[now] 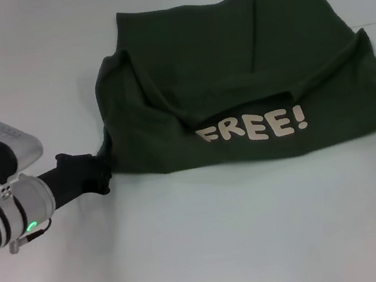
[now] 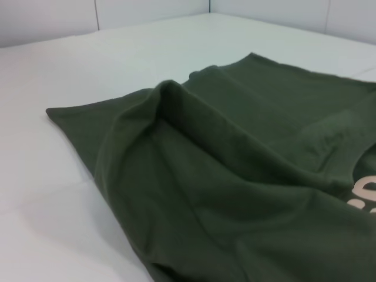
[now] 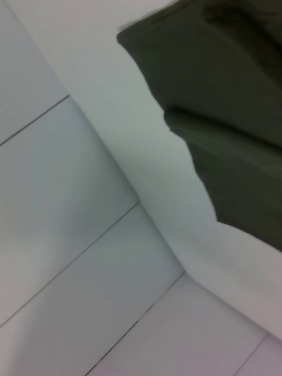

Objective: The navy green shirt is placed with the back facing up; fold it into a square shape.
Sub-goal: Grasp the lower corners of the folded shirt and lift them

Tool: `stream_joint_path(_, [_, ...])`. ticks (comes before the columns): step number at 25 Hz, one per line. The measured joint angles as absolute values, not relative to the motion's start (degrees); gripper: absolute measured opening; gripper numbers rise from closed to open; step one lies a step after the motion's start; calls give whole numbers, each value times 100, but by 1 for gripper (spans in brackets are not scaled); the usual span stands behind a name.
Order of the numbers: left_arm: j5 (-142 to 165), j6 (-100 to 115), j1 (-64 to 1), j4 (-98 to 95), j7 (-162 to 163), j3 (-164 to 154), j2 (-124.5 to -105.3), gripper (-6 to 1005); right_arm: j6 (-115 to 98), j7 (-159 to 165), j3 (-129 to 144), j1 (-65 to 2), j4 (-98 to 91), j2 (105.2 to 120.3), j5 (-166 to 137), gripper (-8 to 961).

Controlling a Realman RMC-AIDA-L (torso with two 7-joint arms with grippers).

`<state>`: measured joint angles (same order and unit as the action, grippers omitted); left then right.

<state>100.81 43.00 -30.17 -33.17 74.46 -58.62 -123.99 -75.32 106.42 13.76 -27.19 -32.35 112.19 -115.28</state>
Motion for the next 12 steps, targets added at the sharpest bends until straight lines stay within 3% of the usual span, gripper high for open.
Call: stream_joint_path(12, [10508,4537,-2771,-3657,7874,-5871,-12400,7,-7382,11581,1619,-2755,-3363,10972,-12486,585])
